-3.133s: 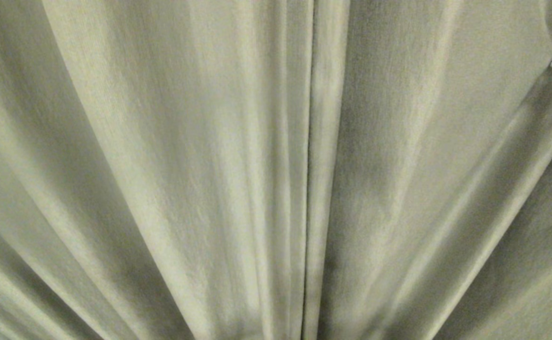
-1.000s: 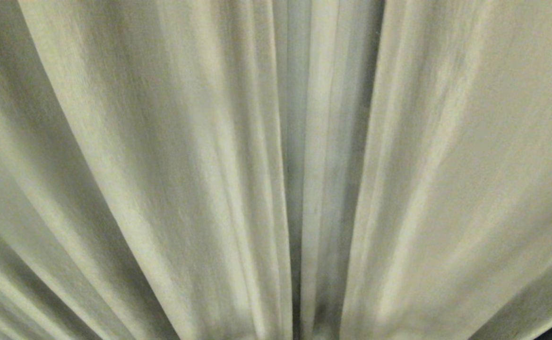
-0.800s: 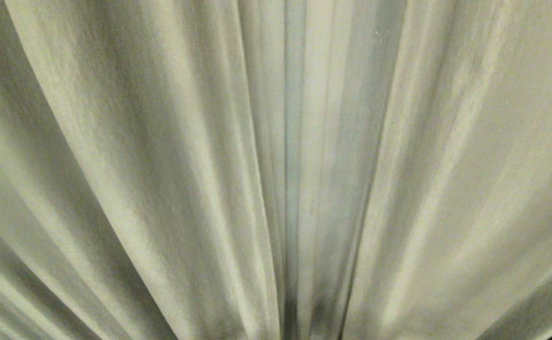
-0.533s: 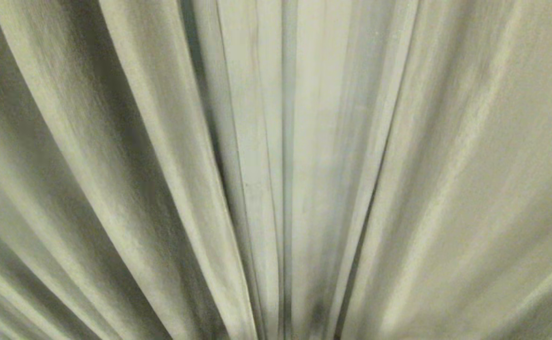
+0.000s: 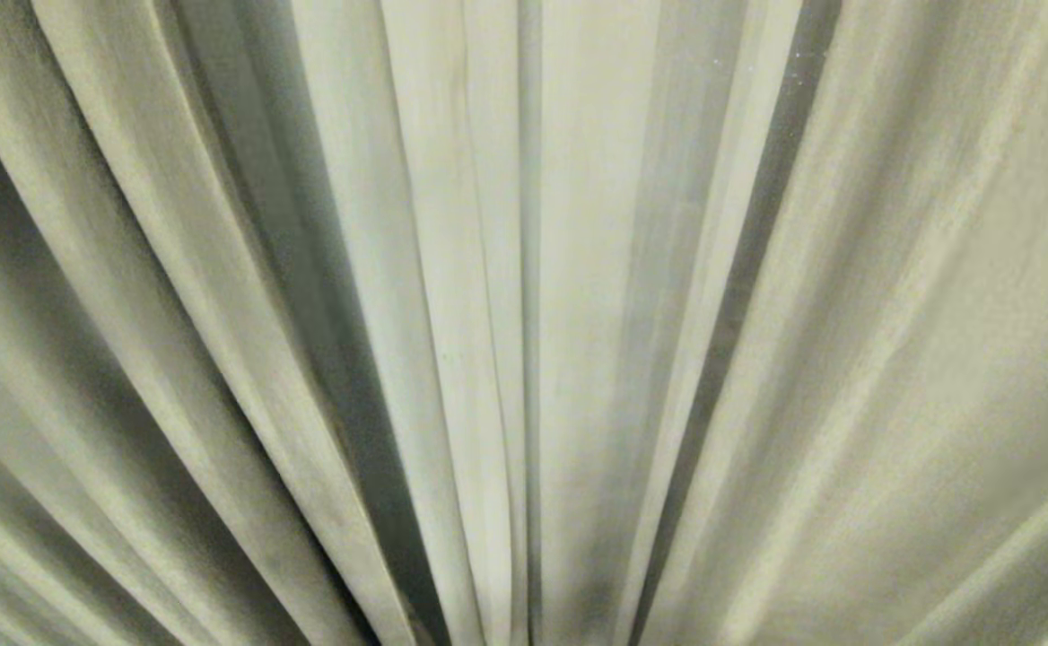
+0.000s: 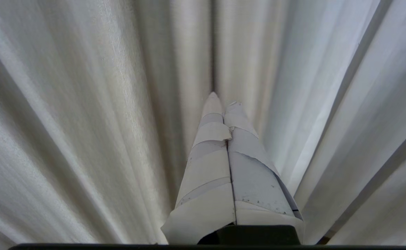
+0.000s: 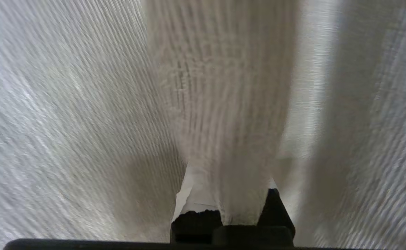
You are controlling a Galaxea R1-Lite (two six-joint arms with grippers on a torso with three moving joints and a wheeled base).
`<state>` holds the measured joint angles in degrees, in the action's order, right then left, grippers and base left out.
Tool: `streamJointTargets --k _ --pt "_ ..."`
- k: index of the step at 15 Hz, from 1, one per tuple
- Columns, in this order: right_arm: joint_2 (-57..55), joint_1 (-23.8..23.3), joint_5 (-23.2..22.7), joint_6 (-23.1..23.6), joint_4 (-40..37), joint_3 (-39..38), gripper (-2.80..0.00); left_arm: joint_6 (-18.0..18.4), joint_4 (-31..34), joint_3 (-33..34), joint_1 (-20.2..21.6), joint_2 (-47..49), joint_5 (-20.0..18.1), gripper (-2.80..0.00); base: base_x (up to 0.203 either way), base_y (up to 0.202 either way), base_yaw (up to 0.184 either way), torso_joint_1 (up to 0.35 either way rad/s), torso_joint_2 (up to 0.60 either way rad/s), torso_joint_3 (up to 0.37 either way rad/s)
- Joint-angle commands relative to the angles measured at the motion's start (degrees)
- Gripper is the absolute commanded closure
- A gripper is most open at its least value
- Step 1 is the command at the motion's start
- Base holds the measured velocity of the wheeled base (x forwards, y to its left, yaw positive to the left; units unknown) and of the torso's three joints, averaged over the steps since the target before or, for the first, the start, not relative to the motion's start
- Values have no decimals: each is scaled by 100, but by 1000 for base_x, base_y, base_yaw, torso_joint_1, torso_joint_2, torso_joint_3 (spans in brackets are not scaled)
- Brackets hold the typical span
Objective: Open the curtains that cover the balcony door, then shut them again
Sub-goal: Pull the outer curtains open on both sides
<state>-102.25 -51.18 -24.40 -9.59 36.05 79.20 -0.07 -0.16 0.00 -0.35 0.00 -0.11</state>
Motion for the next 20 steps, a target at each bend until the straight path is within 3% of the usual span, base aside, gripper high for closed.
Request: streamJointTargets --k 1,4,11,12,20 --pt "644 209 -276 6 76 -555 0 -1 -2 0 0 0 -6 0 0 0 0 0 0 0" --pt "1003 474 -362 10 95 -1026 0 -1 -2 0 0 0 -6 0 0 0 0 0 0 0" --pt "1097 644 -372 -7 218 -1145 0 -1 -2 0 0 0 2 0 0 0 0 0 0 0" --pt "1115 644 -375 -7 218 -1199 -280 -1 -2 0 0 0 2 0 0 0 0 0 0 0" --pt "1626 639 -358 2 220 -1845 -280 -1 -2 0 0 0 -6 0 0 0 0 0 0 0"
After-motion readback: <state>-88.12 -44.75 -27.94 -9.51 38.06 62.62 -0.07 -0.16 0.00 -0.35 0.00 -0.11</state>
